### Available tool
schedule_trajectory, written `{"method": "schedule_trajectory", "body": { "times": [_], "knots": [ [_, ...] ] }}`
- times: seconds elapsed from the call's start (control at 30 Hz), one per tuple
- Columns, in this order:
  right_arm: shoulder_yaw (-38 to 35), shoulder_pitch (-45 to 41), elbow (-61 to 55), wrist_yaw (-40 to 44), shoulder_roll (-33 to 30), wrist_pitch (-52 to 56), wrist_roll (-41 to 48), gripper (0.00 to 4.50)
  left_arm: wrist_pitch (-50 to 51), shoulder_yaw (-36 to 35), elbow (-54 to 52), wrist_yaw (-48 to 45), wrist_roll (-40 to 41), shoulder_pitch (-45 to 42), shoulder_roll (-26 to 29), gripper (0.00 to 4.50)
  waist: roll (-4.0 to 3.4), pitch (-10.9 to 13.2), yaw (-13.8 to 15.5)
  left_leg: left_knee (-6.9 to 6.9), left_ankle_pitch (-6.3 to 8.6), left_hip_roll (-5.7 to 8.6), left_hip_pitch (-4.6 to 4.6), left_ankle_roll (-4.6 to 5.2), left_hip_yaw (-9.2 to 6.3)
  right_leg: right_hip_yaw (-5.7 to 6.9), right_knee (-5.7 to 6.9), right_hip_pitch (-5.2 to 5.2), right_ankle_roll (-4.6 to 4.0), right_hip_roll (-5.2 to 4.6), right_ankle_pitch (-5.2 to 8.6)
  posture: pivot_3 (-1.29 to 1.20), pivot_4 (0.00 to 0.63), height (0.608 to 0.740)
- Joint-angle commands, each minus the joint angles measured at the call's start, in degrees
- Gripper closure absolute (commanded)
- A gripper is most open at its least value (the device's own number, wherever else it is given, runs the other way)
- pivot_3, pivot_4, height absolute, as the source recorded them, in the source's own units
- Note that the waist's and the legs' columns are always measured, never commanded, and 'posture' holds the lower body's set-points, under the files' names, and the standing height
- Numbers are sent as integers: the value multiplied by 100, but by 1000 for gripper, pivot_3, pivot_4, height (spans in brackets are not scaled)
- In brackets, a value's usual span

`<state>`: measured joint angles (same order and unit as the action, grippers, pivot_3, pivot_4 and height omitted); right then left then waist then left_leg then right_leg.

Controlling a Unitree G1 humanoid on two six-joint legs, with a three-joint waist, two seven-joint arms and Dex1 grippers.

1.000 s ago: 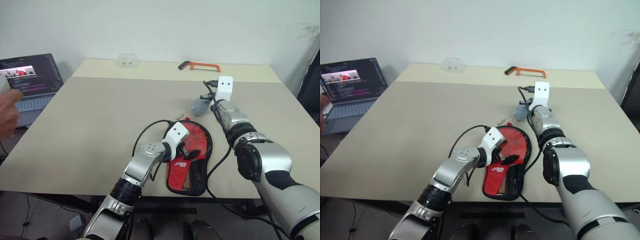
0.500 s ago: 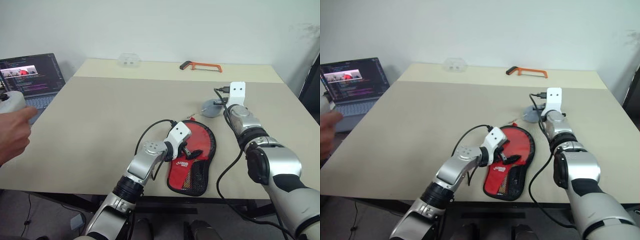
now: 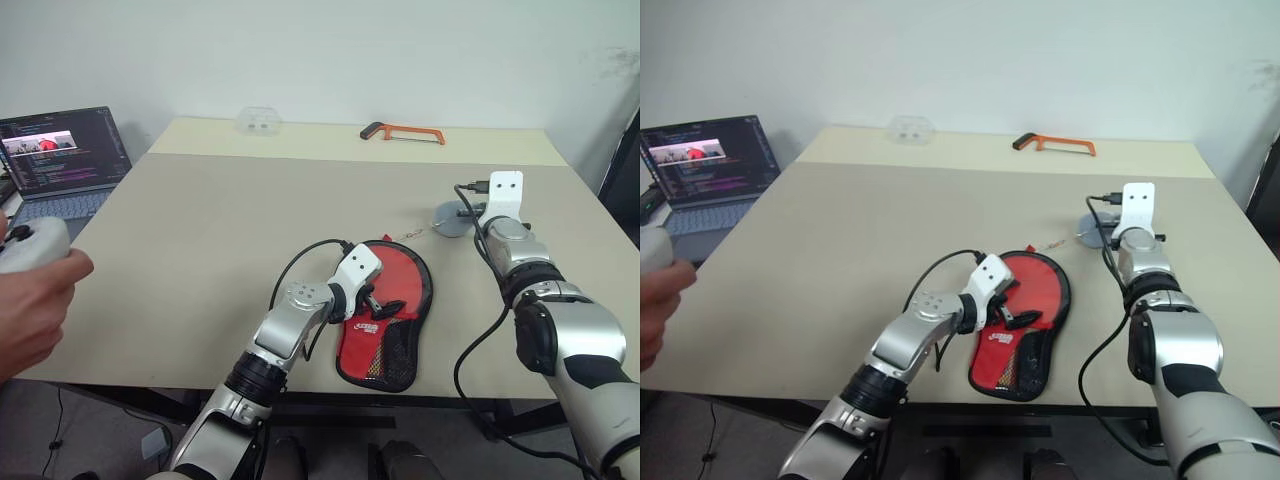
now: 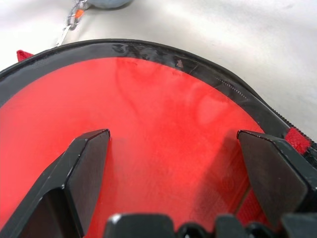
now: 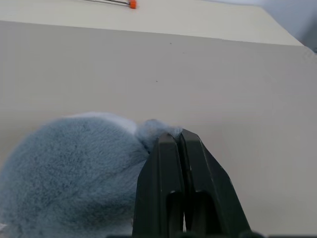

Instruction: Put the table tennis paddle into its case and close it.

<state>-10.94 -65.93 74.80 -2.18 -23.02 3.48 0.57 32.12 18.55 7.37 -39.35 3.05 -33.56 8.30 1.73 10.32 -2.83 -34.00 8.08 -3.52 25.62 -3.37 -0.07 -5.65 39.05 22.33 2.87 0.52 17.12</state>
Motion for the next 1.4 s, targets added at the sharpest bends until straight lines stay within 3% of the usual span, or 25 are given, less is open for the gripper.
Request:
{"method": "schedule_trajectory", "body": {
  "times": [0.03,0.27,0.63,0.9,1.13,1.33,1.4],
  "knots": [
    [-14,52,-475,-84,-374,95,-32,4468,25,28,36,-22,40,27,1,0,-1,0,1,0,0,0,0,0,0,0,0,0,0,0,0,0,150,740],
    [74,805,-1714,208,-672,846,-13,4468,9,37,82,-22,38,9,1,0,-3,-1,53,-3,0,1,0,0,-1,1,0,-3,1,-1,0,0,150,740],
    [387,2962,-6621,1665,-1018,3800,339,4468,-139,107,289,-115,27,-58,-26,0,-39,-21,97,-10,0,1,-3,0,-1,-1,4,-4,7,1,1,0,150,740],
    [932,3276,-7587,2542,-1226,5020,595,4468,-267,97,495,-204,25,-208,-96,0,-39,-22,90,-20,0,-2,-12,1,-1,-4,3,-13,31,5,8,0,150,740],
    [954,3305,-7720,2837,-1429,5360,612,2129,-225,-101,343,-443,227,-323,1,0,-39,-21,90,-23,0,-2,-12,1,0,-5,2,-13,34,5,8,0,150,740],
    [1185,3317,-8319,4121,-2434,5697,1086,38,-178,-434,214,-883,722,-642,128,0,-41,-17,91,-20,0,-4,-1,1,0,-3,-3,-4,34,6,9,0,150,740],
    [1125,3307,-8487,4405,-2724,5764,1252,38,-301,-468,391,-844,734,-727,58,0,-40,-17,93,-19,1,-4,0,1,-1,-2,-6,-4,33,6,11,0,150,740]
  ]
}}
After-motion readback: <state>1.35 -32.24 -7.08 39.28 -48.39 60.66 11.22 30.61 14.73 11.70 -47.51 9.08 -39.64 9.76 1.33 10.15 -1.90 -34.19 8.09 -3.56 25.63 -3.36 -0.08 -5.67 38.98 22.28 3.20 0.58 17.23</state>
